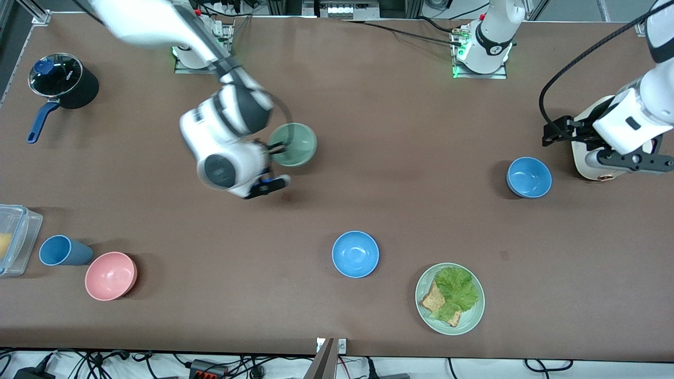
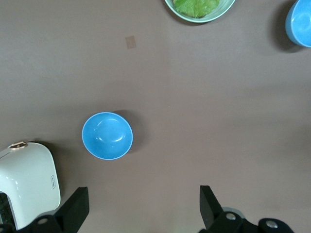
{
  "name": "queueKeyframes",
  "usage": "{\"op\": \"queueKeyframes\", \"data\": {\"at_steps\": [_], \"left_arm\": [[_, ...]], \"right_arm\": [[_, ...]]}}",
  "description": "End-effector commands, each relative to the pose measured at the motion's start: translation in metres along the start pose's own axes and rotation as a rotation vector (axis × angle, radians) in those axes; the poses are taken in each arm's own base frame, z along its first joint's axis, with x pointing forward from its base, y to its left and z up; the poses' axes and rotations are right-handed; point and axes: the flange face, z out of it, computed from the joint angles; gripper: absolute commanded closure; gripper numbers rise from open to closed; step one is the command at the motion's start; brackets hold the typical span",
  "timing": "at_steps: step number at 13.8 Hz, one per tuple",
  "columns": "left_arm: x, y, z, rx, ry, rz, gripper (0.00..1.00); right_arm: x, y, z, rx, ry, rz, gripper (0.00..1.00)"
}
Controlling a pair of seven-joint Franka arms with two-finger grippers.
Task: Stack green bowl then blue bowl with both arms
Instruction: 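Carry the green bowl to mid-table while the left gripper reaches the blue bowl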
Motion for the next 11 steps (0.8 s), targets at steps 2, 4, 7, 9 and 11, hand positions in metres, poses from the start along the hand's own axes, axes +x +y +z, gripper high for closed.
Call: {"op": "queueKeyframes", "data": {"at_steps": [2, 4, 7, 9, 11], "left_arm": [[0.012, -0.021, 0.018, 0.017, -0.029, -0.021, 0.00], [0.022, -0.031, 0.037, 0.016, -0.063, -0.035, 0.00], [0.029, -0.040, 0.072, 0.015, -0.061, -0.032, 0.00], [0.032, -0.057, 0.101, 0.020, -0.027, 0.011, 0.00], [0.023, -0.077, 0.139, 0.019, -0.004, 0.027, 0.00]], "right_arm": [[0.010, -0.074, 0.048, -0.007, 0.057, 0.066, 1.00], [0.014, -0.101, 0.078, -0.010, 0.081, 0.087, 1.00], [0.012, -0.125, 0.111, -0.025, 0.082, 0.119, 1.00], [0.013, -0.122, 0.117, -0.034, 0.072, 0.126, 1.00], [0.015, -0.118, 0.124, -0.039, 0.062, 0.131, 1.00]]}}
